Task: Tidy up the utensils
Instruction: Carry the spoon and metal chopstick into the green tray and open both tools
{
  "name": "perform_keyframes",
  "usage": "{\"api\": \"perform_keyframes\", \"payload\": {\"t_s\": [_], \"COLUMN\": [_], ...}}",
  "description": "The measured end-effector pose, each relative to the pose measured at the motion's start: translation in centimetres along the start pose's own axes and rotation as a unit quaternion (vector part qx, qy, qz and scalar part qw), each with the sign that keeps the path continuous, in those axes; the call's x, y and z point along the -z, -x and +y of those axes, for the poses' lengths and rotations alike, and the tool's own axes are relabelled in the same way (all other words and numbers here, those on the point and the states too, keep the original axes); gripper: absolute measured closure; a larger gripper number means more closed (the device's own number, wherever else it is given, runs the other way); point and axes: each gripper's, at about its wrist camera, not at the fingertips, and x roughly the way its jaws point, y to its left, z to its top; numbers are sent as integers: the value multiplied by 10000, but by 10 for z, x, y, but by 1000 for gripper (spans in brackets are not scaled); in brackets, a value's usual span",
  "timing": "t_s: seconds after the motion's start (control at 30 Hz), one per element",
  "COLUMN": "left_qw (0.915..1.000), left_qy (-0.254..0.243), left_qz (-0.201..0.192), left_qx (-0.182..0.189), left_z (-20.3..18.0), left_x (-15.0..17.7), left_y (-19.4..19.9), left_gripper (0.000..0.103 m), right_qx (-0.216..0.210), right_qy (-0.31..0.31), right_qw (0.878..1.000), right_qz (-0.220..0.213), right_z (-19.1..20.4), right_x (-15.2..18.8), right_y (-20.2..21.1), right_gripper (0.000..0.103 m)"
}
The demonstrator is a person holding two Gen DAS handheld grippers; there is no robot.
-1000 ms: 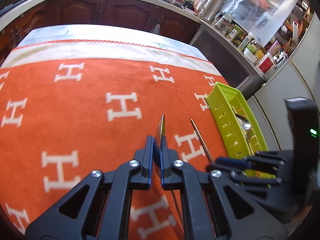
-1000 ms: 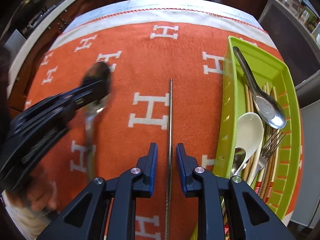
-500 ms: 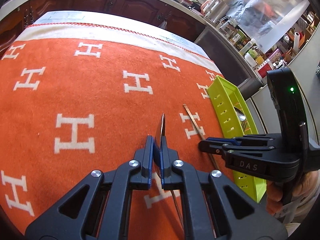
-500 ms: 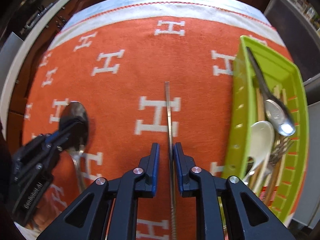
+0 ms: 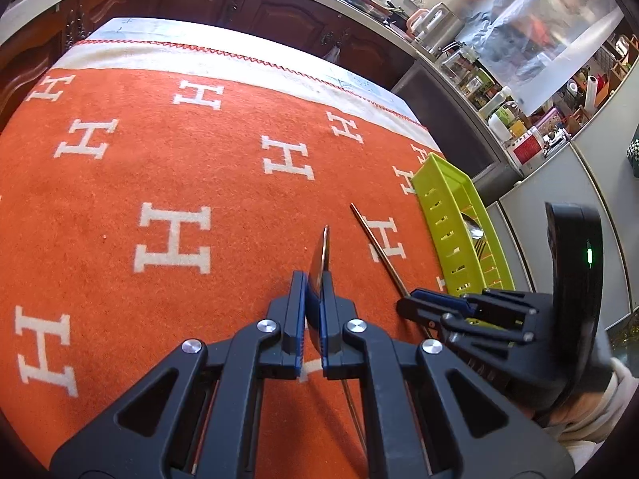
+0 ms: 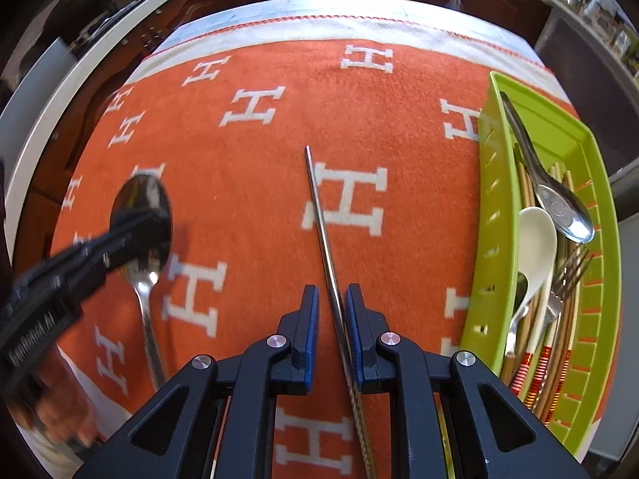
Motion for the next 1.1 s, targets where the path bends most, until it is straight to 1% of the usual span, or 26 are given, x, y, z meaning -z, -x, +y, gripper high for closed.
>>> {"api": "perform_keyframes", "payload": {"t_s": [0.07, 0.17, 0.2, 0.23, 0.33, 0.47, 0.6, 0.73, 0.83, 0.97, 1.0, 1.1], "left_qw": [10000, 10000, 10000, 10000, 9999, 9994, 9986, 9966, 9939, 9888, 9878, 9843], "left_qy": [-26, -61, -71, -83, -148, -290, -504, -797, -1026, -1354, -1422, -1671], "left_qz": [11, 21, 21, 14, -18, -93, -116, -115, -71, 4, 11, 14], "left_qx": [3, 15, 15, 3, -63, -140, -77, 201, 404, 626, 637, 569], "left_z": [-2, -6, -8, -9, -14, -26, -48, -82, -114, -161, -172, -206], "left_x": [2, 3, 4, 5, 5, 4, 2, -1, -5, -13, -15, -23], "left_y": [1, 3, 4, 5, 11, 23, 37, 50, 55, 58, 58, 52], "left_gripper": [100, 100, 100, 100, 100, 99, 99, 99, 99, 99, 99, 99], "right_qx": [125, 124, 38, -72, -278, -615, -1114, -1474, -1450, -1169, -1023, -862], "right_qy": [230, 268, 194, 96, -91, -395, -782, -1112, -1340, -1672, -1763, -2029], "right_qw": [9994, 9984, 9985, 9986, 9979, 9953, 9868, 9747, 9682, 9623, 9614, 9574], "right_qz": [-236, -480, -505, -521, -578, -633, -876, -1261, -1537, -1799, -1850, -1867], "right_z": [5, 3, 1, -4, -15, -26, -37, -66, -95, -141, -155, -190], "right_x": [12, 23, 25, 26, 32, 27, 25, 31, 41, 60, 66, 79], "right_y": [3, 7, 8, 9, 13, 17, 40, 80, 106, 127, 129, 126], "right_gripper": [89, 91, 96, 97, 98, 98, 98, 98, 98, 98, 98, 98]}}
